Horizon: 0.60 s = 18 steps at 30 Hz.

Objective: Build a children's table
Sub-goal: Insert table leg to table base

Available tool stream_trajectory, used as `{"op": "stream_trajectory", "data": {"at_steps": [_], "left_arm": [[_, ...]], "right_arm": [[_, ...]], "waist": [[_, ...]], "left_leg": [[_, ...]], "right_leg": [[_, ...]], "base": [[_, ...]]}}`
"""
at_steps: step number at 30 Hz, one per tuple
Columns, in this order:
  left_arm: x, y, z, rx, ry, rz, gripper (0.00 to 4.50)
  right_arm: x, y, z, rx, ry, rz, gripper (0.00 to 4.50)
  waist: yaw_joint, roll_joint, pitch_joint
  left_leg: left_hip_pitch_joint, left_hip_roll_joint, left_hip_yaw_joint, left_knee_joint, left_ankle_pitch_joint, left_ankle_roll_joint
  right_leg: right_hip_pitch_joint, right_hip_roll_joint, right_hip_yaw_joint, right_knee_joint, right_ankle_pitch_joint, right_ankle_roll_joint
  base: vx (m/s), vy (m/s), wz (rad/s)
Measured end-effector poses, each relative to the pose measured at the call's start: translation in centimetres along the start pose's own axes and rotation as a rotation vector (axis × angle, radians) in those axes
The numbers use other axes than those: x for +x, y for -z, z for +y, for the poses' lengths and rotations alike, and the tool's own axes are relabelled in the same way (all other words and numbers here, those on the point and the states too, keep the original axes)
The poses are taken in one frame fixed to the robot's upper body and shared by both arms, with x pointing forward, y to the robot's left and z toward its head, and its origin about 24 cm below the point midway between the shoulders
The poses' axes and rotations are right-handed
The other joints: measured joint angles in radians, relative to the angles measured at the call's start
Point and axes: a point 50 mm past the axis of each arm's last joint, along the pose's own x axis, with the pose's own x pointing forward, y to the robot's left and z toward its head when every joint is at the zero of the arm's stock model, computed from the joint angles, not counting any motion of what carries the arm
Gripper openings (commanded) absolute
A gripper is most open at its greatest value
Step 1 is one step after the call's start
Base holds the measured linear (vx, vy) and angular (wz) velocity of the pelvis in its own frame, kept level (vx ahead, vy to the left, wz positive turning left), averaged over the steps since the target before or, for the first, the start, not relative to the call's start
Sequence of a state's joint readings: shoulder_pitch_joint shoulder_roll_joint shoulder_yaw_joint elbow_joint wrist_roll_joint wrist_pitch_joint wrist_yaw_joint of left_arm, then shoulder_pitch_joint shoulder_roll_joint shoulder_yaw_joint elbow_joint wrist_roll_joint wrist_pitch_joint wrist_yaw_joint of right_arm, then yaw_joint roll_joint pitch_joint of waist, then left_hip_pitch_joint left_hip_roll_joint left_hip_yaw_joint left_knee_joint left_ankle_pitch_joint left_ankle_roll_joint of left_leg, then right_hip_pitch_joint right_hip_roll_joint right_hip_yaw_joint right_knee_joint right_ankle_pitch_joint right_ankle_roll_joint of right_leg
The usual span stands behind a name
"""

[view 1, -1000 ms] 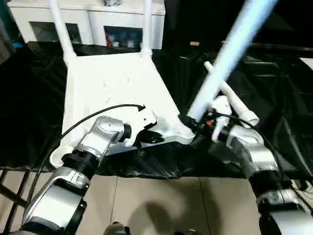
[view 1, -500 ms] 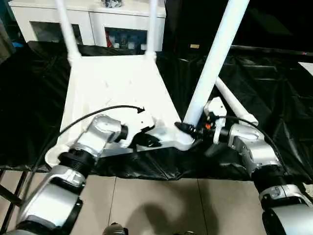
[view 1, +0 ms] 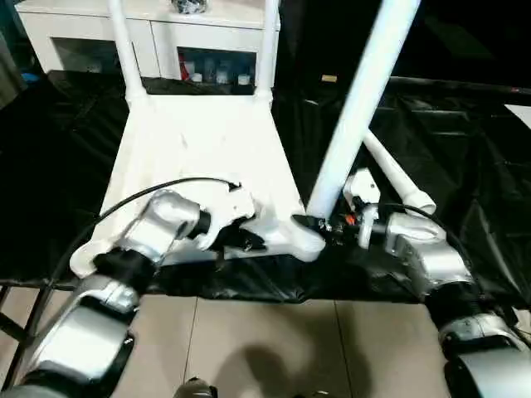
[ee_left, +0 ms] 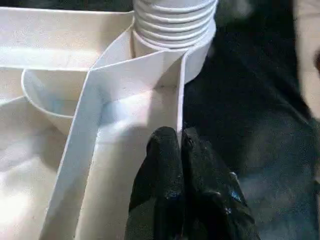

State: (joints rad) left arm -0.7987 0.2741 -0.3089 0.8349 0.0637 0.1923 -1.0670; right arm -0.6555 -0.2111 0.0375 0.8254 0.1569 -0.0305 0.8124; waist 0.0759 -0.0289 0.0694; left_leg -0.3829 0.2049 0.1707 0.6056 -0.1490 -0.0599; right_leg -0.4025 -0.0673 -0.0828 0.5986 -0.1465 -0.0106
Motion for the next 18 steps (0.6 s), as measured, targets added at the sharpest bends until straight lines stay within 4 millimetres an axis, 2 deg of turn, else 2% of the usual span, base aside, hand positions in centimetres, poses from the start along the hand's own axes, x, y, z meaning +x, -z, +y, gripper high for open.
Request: {"op": "stream_trajectory", "data": {"at_steps": [3, 5, 10, 18], "left_arm": [[1.5, -1.0, 0.1, -0.068, -0.094, -0.021, 0.0], [2.1, -1.3, 0.0, -0.096, -0.132, -0.035, 0.0], [3.1, -1.8, -0.4, -0.133, -0.186, -0.044, 0.0], [2.6, -1.5, -0.2, -0.128, -0.215, -0.026, 0.0]], "right_arm": [[1.3, -0.5, -0.8, 0.04, 0.203, -0.002, 1.88], [1.8, -0.7, -1.1, 0.06, 0.289, 0.008, 1.88], [3.2, -1.1, -1.0, 0.125, 0.406, 0.037, 1.88], [4.4, -1.3, -0.3, 0.142, 0.431, 0.051, 1.88]], "waist": [[-0.025, 0.007, 0.006], [-0.04, 0.008, 0.007], [-0.046, 0.008, 0.006], [-0.047, 0.007, 0.005]], "left_leg": [[-0.002, 0.002, -0.007, -0.002, 0.0, 0.0], [-0.002, 0.001, -0.009, -0.003, 0.0, 0.0], [0.001, 0.002, -0.014, -0.003, 0.0, 0.0], [0.01, 0.002, -0.015, -0.004, -0.001, -0.001]], "right_leg": [[0.004, -0.02, -0.042, -0.022, 0.0, 0.0], [0.005, -0.027, -0.056, -0.03, 0.0, 0.0], [0.007, -0.029, -0.067, -0.037, 0.004, -0.006], [0.008, -0.029, -0.069, -0.038, 0.004, -0.007]], "base": [[-0.008, 0.018, -0.07], [-0.011, 0.027, -0.1], [0.0, 0.0, 0.0], [0.0, 0.0, 0.0]]}}
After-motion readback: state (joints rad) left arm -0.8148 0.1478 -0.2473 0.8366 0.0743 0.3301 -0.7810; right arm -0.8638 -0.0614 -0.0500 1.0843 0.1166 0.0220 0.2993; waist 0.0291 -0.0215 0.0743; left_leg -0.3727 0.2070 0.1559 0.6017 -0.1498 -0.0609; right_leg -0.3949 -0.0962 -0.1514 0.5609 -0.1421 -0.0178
